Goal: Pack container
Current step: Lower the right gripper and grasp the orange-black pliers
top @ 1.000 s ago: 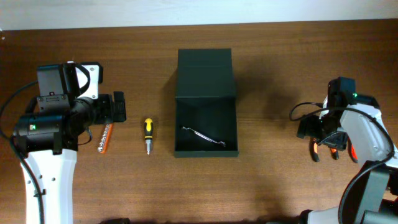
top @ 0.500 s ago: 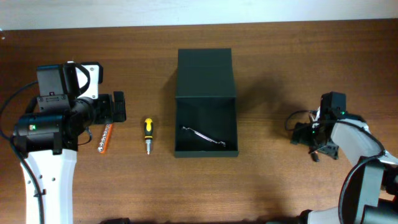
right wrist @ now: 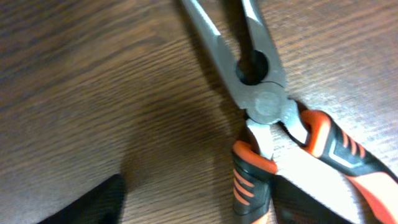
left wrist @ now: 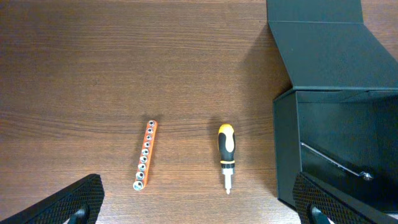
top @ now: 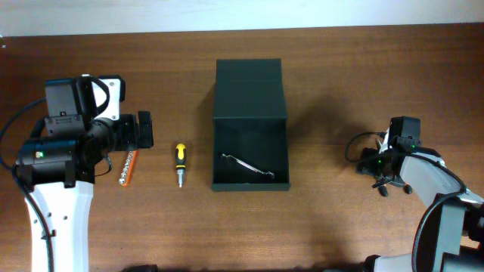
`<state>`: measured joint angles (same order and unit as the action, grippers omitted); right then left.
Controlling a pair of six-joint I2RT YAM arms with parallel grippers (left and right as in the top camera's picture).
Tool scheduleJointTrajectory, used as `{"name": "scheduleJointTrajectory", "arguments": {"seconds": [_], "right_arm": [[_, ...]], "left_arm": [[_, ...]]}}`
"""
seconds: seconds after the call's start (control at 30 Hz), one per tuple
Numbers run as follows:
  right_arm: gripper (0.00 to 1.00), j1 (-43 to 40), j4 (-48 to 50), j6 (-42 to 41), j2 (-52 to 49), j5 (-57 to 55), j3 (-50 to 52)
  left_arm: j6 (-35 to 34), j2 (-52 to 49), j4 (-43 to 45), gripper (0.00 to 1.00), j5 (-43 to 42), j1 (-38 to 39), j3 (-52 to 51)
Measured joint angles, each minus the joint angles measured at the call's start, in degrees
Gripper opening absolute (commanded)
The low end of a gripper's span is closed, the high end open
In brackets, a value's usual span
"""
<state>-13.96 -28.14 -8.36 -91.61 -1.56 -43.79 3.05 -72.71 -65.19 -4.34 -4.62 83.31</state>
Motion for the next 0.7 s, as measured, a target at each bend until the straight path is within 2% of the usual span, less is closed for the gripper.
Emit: {"name": "scheduleJointTrajectory", "arguments": {"seconds": [0.07,0.1,0.17,0.37,0.5,0.7], "right_arm": [[0.38,0.0,0.1,-0.2,0.0,0.0,0.1],[0.34,0.0,0.2,-0.1,0.0,0.0,0.1],[0.33,0.0,0.1,-0.3,0.0,0.0,0.1],[0.19,0.0,0.1,-0.2,0.1,0.1,0.1],[0.04,0.0,0.0,0.0,0.1,0.2,0.1],[0.04,0.0,0.0,-0.2,0.2,0.2,0.1]], "left_arm": [[0.0,0.0,0.0,0.99,0.0,0.0,0.0],[0.0,0.0,0.0,0.99,0.0,0.0,0.0],[0.0,0.0,0.0,0.99,0.0,0.0,0.0],[0.0,0.0,0.0,0.99,0.0,0.0,0.0],[0.0,0.0,0.0,0.99,0.0,0.0,0.0],[0.0,0.0,0.0,0.99,0.0,0.0,0.0]]}}
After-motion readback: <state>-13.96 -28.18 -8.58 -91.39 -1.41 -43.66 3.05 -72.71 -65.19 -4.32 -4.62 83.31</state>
